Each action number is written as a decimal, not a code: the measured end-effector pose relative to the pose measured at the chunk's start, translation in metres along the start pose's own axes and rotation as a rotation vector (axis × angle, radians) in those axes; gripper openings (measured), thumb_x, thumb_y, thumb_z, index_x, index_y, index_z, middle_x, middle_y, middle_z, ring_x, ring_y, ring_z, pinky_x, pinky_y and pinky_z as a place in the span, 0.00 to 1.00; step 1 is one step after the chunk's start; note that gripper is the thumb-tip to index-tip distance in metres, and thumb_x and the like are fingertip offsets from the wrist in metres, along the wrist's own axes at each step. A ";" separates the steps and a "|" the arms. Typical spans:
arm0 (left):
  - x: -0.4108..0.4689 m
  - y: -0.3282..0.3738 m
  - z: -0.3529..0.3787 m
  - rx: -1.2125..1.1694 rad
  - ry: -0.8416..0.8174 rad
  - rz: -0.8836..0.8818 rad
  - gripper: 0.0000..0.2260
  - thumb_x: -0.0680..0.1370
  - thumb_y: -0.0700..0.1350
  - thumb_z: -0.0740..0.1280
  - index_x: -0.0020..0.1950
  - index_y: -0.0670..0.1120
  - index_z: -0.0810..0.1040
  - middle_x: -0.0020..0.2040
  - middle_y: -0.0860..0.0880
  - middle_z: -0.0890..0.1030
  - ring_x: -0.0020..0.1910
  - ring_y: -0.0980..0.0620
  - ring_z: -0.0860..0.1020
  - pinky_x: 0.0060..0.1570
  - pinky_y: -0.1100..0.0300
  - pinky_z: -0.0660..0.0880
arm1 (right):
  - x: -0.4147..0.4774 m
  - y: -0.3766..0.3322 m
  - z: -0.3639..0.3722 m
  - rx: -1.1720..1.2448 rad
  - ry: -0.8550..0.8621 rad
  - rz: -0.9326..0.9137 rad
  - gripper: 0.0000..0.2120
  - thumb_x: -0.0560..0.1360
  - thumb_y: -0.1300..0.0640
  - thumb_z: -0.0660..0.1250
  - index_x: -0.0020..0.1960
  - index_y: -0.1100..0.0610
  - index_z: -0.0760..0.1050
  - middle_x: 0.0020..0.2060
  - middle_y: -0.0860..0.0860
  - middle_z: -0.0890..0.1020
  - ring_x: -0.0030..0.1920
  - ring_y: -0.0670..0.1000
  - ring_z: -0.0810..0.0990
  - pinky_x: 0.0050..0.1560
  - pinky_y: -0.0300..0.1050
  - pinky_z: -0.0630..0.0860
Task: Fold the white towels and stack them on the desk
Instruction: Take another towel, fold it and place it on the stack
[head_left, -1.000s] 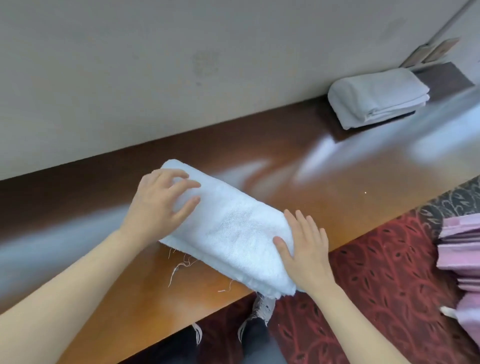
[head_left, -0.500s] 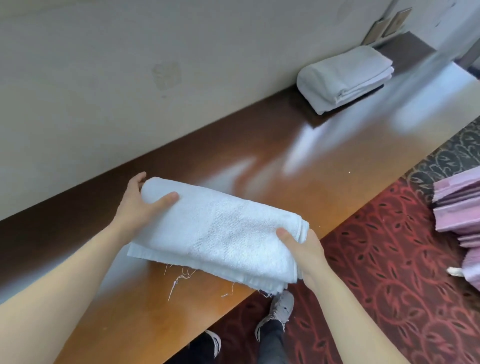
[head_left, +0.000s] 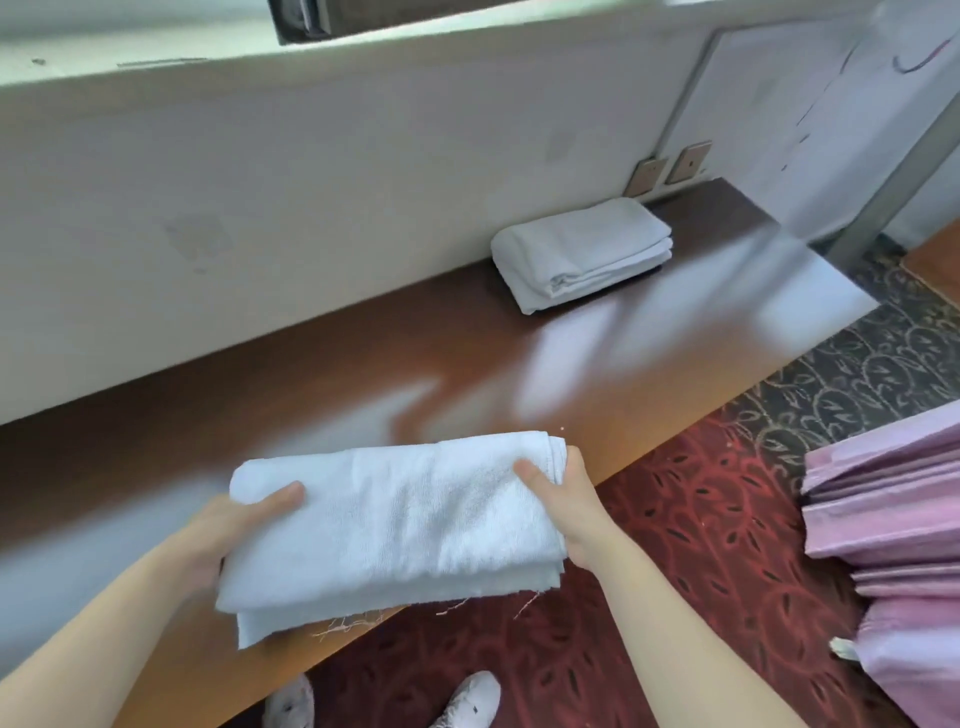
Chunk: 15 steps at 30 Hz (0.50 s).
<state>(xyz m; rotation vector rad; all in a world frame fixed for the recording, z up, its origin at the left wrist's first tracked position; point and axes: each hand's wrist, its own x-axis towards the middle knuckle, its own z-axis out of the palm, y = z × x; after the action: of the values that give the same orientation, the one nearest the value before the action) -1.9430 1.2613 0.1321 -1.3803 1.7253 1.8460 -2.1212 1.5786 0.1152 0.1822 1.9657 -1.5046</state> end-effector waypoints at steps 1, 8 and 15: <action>-0.002 0.004 0.016 -0.033 -0.071 0.037 0.32 0.62 0.55 0.83 0.60 0.43 0.78 0.51 0.41 0.85 0.50 0.40 0.84 0.48 0.47 0.79 | 0.005 -0.009 -0.020 -0.022 0.010 -0.025 0.20 0.73 0.45 0.73 0.57 0.48 0.67 0.57 0.49 0.77 0.60 0.51 0.77 0.64 0.59 0.75; 0.008 0.046 0.097 0.011 -0.331 0.209 0.30 0.63 0.48 0.82 0.63 0.48 0.78 0.58 0.44 0.84 0.56 0.43 0.83 0.60 0.41 0.75 | 0.049 -0.072 -0.121 -0.170 0.069 -0.178 0.18 0.75 0.43 0.71 0.57 0.45 0.68 0.55 0.45 0.78 0.59 0.48 0.78 0.63 0.57 0.75; 0.040 0.152 0.189 -0.156 -0.204 0.411 0.25 0.69 0.51 0.79 0.62 0.53 0.75 0.55 0.49 0.84 0.51 0.48 0.84 0.46 0.50 0.80 | 0.116 -0.150 -0.203 -0.280 0.149 -0.275 0.24 0.74 0.39 0.70 0.63 0.46 0.65 0.56 0.43 0.77 0.58 0.46 0.78 0.60 0.55 0.78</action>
<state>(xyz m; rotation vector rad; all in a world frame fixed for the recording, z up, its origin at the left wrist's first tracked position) -2.1596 1.3721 0.1685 -0.8874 1.8948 2.2869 -2.3657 1.6816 0.1990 -0.1039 2.3741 -1.3912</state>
